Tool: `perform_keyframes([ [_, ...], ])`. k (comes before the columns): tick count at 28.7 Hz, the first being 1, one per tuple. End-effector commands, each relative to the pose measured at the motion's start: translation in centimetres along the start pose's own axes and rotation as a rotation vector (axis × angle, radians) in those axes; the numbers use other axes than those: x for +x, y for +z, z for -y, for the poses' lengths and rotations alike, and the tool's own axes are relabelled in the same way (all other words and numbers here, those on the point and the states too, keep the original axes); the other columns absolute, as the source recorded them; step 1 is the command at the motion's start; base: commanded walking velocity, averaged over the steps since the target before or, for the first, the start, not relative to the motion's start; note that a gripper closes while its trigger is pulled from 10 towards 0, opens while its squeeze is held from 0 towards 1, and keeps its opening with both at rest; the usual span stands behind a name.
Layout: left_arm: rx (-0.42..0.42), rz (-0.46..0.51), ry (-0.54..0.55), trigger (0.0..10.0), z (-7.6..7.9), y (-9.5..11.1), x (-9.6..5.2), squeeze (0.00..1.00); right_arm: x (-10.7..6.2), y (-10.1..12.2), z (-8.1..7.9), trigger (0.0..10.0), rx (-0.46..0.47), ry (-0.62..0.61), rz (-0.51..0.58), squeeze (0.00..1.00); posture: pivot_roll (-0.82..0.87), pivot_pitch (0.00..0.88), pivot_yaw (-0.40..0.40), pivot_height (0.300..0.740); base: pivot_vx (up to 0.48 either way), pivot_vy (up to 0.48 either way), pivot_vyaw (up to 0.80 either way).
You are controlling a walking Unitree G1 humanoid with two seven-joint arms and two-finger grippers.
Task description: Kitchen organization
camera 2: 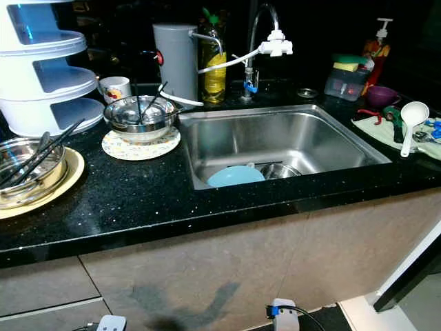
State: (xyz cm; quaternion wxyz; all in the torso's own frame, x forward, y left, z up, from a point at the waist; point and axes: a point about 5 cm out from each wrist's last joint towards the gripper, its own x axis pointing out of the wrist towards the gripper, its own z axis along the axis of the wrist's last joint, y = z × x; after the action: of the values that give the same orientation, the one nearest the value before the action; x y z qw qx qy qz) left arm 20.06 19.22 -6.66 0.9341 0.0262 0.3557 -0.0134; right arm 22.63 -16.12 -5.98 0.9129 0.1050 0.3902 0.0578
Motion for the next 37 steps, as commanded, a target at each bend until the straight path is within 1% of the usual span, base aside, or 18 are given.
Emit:
perform_keyframes([
  [1,0.007,-0.016,-0.001,10.0,-0.2,-0.7,-0.3,0.00,-0.3,-1.2,0.4,10.0,-0.002,-0.009,-0.049,0.00,0.04,0.129,-0.062,0.740,0.000,0.000,0.00],
  [8,-0.002,0.008,0.011,10.0,-0.4,-0.1,-0.2,0.00,-0.4,-1.2,0.8,10.0,-0.010,-0.017,-0.059,0.00,0.06,0.124,-0.066,0.740,0.000,0.000,0.00],
  [10,0.010,0.006,-0.008,10.0,-0.1,-0.3,-0.2,0.00,-0.3,-1.1,0.8,10.0,0.013,-0.024,-0.053,0.00,0.05,0.117,-0.044,0.740,0.000,0.000,0.00],
  [12,0.012,0.005,-0.012,10.0,0.0,-0.3,-0.2,0.00,-0.3,-1.0,0.8,10.0,0.018,-0.025,-0.051,0.00,0.05,0.117,-0.044,0.740,0.000,0.000,0.00],
  [15,0.025,-0.005,-0.018,10.0,0.2,-0.5,-0.2,0.00,-0.3,-1.2,0.6,10.0,-0.001,-0.011,-0.060,0.00,0.05,0.104,-0.049,0.740,0.000,0.000,0.00],
  [17,0.014,0.001,-0.016,10.0,0.4,-0.4,-0.2,0.00,-0.4,-1.4,0.7,10.0,-0.005,-0.012,-0.064,0.00,0.04,0.101,-0.039,0.740,0.000,0.000,0.00],
  [20,0.038,0.003,-0.034,10.0,0.8,-0.2,0.0,0.00,-0.7,-1.5,1.8,10.0,0.041,-0.070,-0.053,0.00,0.03,0.096,-0.049,0.740,0.000,0.000,0.00],
  [22,0.041,0.001,-0.037,10.0,0.8,-0.2,0.0,0.00,-0.8,-1.5,1.9,10.0,0.050,-0.075,-0.052,0.00,0.03,0.096,-0.049,0.740,0.000,0.000,0.00],
  [25,0.030,0.015,-0.021,10.0,0.5,0.3,0.1,0.00,-0.8,-1.5,2.0,10.0,0.037,-0.055,-0.055,0.00,0.03,0.103,-0.061,0.740,0.000,0.000,0.00],
  [27,0.036,0.013,-0.022,10.0,0.4,0.3,0.1,0.00,-0.8,-1.5,1.9,10.0,0.030,-0.047,-0.064,0.00,0.04,0.105,-0.061,0.740,0.000,0.000,0.00],
  [30,0.032,0.017,-0.018,10.0,0.3,0.2,0.0,0.00,-0.7,-1.6,1.5,10.0,0.007,-0.035,-0.073,0.00,0.04,0.103,-0.034,0.740,0.000,0.000,0.00],
  [33,0.033,0.024,-0.022,10.0,0.3,0.2,0.0,0.00,-0.5,-1.3,1.2,10.0,0.035,-0.039,-0.051,0.00,0.03,0.096,-0.025,0.740,0.000,0.000,0.00],
  [37,0.029,0.021,-0.015,10.0,0.2,0.1,-0.1,0.00,-0.5,-1.4,1.1,10.0,0.020,-0.039,-0.050,0.00,0.04,0.085,-0.028,0.740,0.000,0.000,0.00],
])
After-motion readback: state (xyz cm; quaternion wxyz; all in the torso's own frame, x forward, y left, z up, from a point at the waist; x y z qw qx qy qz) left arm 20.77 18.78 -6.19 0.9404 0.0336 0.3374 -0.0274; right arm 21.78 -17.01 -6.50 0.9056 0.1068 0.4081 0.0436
